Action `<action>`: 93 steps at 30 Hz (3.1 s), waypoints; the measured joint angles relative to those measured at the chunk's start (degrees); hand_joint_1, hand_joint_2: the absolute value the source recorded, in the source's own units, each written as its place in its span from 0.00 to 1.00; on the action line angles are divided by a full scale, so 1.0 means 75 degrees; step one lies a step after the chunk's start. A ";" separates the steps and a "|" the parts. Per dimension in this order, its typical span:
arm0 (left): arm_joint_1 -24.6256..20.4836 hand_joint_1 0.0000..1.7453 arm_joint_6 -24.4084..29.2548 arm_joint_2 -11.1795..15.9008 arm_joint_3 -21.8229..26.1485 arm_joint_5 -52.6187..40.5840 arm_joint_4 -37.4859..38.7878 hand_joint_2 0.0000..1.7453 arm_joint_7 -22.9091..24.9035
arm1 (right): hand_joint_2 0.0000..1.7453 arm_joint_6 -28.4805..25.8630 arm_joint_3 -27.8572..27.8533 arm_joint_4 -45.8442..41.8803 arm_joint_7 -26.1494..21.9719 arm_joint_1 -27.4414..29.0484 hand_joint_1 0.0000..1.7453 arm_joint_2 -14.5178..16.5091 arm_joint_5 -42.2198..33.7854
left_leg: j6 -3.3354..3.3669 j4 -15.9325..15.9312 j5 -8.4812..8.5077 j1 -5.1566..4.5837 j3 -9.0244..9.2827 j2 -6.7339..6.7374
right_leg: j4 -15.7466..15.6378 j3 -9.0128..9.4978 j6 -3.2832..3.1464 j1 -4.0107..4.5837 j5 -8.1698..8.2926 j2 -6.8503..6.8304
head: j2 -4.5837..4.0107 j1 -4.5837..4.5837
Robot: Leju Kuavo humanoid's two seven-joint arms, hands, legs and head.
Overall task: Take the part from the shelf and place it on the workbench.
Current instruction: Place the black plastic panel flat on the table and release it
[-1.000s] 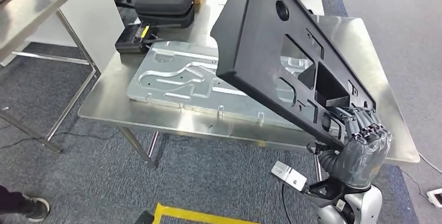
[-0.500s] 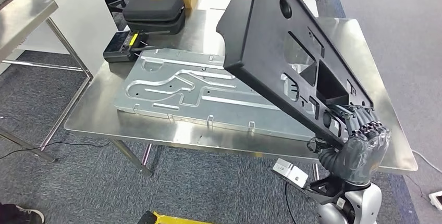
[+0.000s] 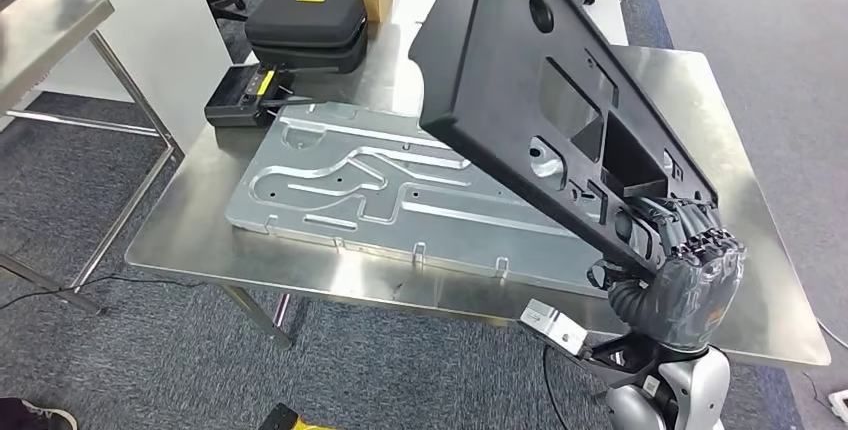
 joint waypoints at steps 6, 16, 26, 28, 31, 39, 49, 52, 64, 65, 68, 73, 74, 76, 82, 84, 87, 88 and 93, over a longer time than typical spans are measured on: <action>-0.0023 0.00 0.0015 -0.0007 -0.0029 0.0012 0.0000 1.00 -0.0001 | 1.00 0.0000 0.0067 -0.0001 0.0066 -0.0037 1.00 -0.0034 0.0016 | -0.0224 0.0173 -0.0246 -0.0020 0.0003 0.0020 | -0.0476 0.0274 -0.0251 0.0013 -0.0069 0.0026 | 0.0001 -0.0010; -0.0012 0.00 -0.0405 0.0014 -0.0033 0.0095 0.0000 1.00 -0.0318 | 1.00 0.0001 0.0293 0.0113 0.0169 -0.0167 1.00 -0.0036 0.0015 | -0.0104 0.0336 0.0465 -0.0060 -0.0661 0.0025 | -0.0507 0.0684 -0.0329 0.0079 -0.0398 0.0048 | 0.0000 -0.0012; -0.0047 0.00 -0.0285 0.0004 -0.0087 0.0082 0.0000 0.00 -0.0096 | 1.00 0.0001 0.0675 0.0517 0.0761 -0.0595 1.00 -0.0083 0.0938 | 0.0092 -0.0100 0.0440 0.0005 -0.0429 0.0040 | 0.1558 -0.0487 -0.0001 -0.0001 -0.1234 0.0020 | 0.0001 -0.0002; -0.0052 0.00 -0.0238 -0.0009 -0.0117 0.0070 0.0000 0.00 -0.0016 | 1.00 0.0001 0.0770 0.0668 0.0896 -0.0713 1.00 -0.0093 0.1178 | 0.0068 -0.0059 0.0381 0.0016 -0.0382 0.0026 | 0.1177 -0.0400 0.0027 -0.0050 -0.0778 0.0014 | 0.0001 -0.0004; -0.0068 0.00 -0.0221 -0.0038 -0.0143 0.0058 0.0000 0.00 0.0020 | 1.00 0.0006 0.0877 0.0803 0.0962 -0.0892 1.00 -0.0101 0.1308 | -0.0025 0.0044 0.0266 0.0001 -0.0356 0.0003 | -0.0173 0.0172 0.0009 -0.0058 -0.0130 0.0006 | 0.0001 -0.0004; -0.0199 0.00 -0.0299 -0.0063 -0.0288 -0.0160 0.0000 0.00 0.0130 | 1.00 0.0862 0.1421 0.1762 0.2100 -0.2177 1.00 -0.0101 0.3090 | -0.0316 0.1157 -0.0347 0.0018 -0.0898 0.0020 | -0.0482 0.0297 -0.0277 -0.0062 -0.0098 0.0053 | -0.0001 -0.0014; -0.0340 0.00 -0.0515 -0.0084 -0.0547 -0.0291 0.0000 0.00 0.0258 | 1.00 0.1728 0.2828 0.4266 0.3006 -0.4088 1.00 0.0337 0.3308 | -0.0178 0.0110 0.0512 -0.0037 -0.0688 0.0015 | -0.0460 0.0319 -0.0217 0.0051 -0.0135 0.0041 | 0.0000 -0.0009; -0.0356 0.00 -0.0573 -0.0100 -0.0614 -0.0313 0.0000 0.00 0.0293 | 1.00 0.2001 0.3138 0.5061 0.3273 -0.4448 1.00 0.0533 0.3309 | -0.0094 0.0020 0.0551 0.0001 -0.0661 0.0024 | -0.0424 0.0287 -0.0125 0.0060 -0.0189 0.0034 | 0.0001 -0.0009; -0.0430 0.00 -0.0654 -0.0144 -0.0906 -0.0310 0.0000 0.00 0.0349 | 1.00 0.2182 0.3951 0.8191 0.3536 -0.4914 1.00 0.1400 0.3309 | -0.0090 0.0099 0.0432 0.0006 -0.0630 -0.0019 | -0.0371 0.0070 -0.0169 0.0108 0.0010 0.0012 | 0.0001 -0.0009; -0.0431 0.00 -0.0656 -0.0145 -0.0910 -0.0308 0.0000 0.00 0.0350 | 1.00 0.2181 0.3963 0.8300 0.3537 -0.4928 1.00 0.1434 0.3309 | -0.0127 0.0094 0.0436 0.0005 -0.0638 -0.0014 | -0.0403 0.0071 -0.0187 0.0130 0.0011 0.0017 | 0.0001 -0.0010; -0.0431 0.00 -0.0656 -0.0149 -0.0914 -0.0305 0.0000 0.00 0.0353 | 1.00 0.2243 0.3991 0.8615 0.3539 -0.4975 1.00 0.1532 0.3303 | -0.0248 0.0220 0.0305 0.0012 -0.0680 0.0006 | -0.0501 0.0133 -0.0286 0.0065 0.0041 0.0022 | 0.0000 -0.0009; -0.0431 0.00 -0.0656 -0.0144 -0.0926 -0.0282 0.0000 0.00 0.0375 | 1.00 0.2465 0.4027 0.9112 0.3520 -0.5019 0.99 0.1665 0.3274 | -0.0376 0.2124 -0.0489 0.0048 -0.1627 0.0018 | -0.0538 0.0198 -0.0393 0.0045 0.0019 0.0015 | 0.0001 -0.0012; -0.0420 0.00 -0.0663 -0.0144 -0.0927 -0.0278 0.0000 0.00 0.0367 | 1.00 0.2491 0.4033 0.9230 0.3521 -0.4991 0.80 0.1670 0.3257 | -0.0386 0.2178 -0.0400 0.0058 -0.1684 0.0019 | -0.0535 0.0207 -0.0389 0.0043 0.0009 0.0017 | 0.0001 -0.0012; -0.0406 0.00 -0.0673 -0.0138 -0.0927 -0.0251 0.0000 0.00 0.0343 | 1.00 0.2513 0.4034 0.9425 0.3536 -0.4943 0.30 0.1670 0.3203 | -0.0392 0.1451 0.0138 0.0088 -0.1380 0.0020 | -0.0511 0.0234 -0.0353 0.0029 -0.0028 0.0035 | 0.0001 -0.0012; -0.0393 0.00 -0.0611 -0.0130 -0.0960 -0.0098 -0.0001 0.00 0.0322 | 0.00 0.2297 0.3993 0.9707 0.3590 -0.4987 0.00 0.1545 0.3024 | -0.0212 0.0119 0.0514 0.0069 -0.0729 0.0005 | -0.0469 0.0240 -0.0121 0.0065 -0.0101 0.0091 | 0.0001 -0.0008; -0.0385 0.00 -0.0567 -0.0129 -0.0962 -0.0025 -0.0001 0.00 0.0319 | 0.00 0.2173 0.3916 0.9597 0.3590 -0.4987 0.00 0.1378 0.3051 | -0.0103 0.0066 0.0534 0.0085 -0.0683 0.0011 | -0.0226 0.0156 -0.0046 0.0043 -0.0285 0.0081 | 0.0001 -0.0006; -0.0372 0.00 -0.0530 -0.0125 -0.0962 0.0028 0.0000 0.00 0.0313 | 0.00 0.2172 0.3813 0.9343 0.3492 -0.4955 0.00 0.1134 0.3113 | -0.0008 0.0047 0.0530 0.0070 -0.0662 0.0018 | 0.1168 -0.0497 0.0024 0.0022 -0.0971 0.0058 | 0.0000 -0.0006; -0.0360 0.00 -0.0527 -0.0123 -0.0962 0.0038 0.0000 0.00 0.0312 | 0.00 0.2177 0.3788 0.9274 0.3474 -0.4937 0.00 0.1076 0.3127 | 0.0000 0.0049 0.0525 0.0059 -0.0658 0.0021 | 0.1594 -0.0714 0.0031 0.0020 -0.1101 0.0055 | 0.0000 -0.0006; -0.0342 0.00 -0.0508 -0.0118 -0.0963 0.0106 0.0000 0.00 0.0302 | 0.00 0.2274 0.3675 0.8952 0.3354 -0.4916 0.00 0.0870 0.3187 | -0.0016 0.0062 0.0490 0.0004 -0.0600 0.0007 | 0.0075 -0.0022 -0.0122 0.0060 -0.0165 0.0043 | 0.0001 -0.0006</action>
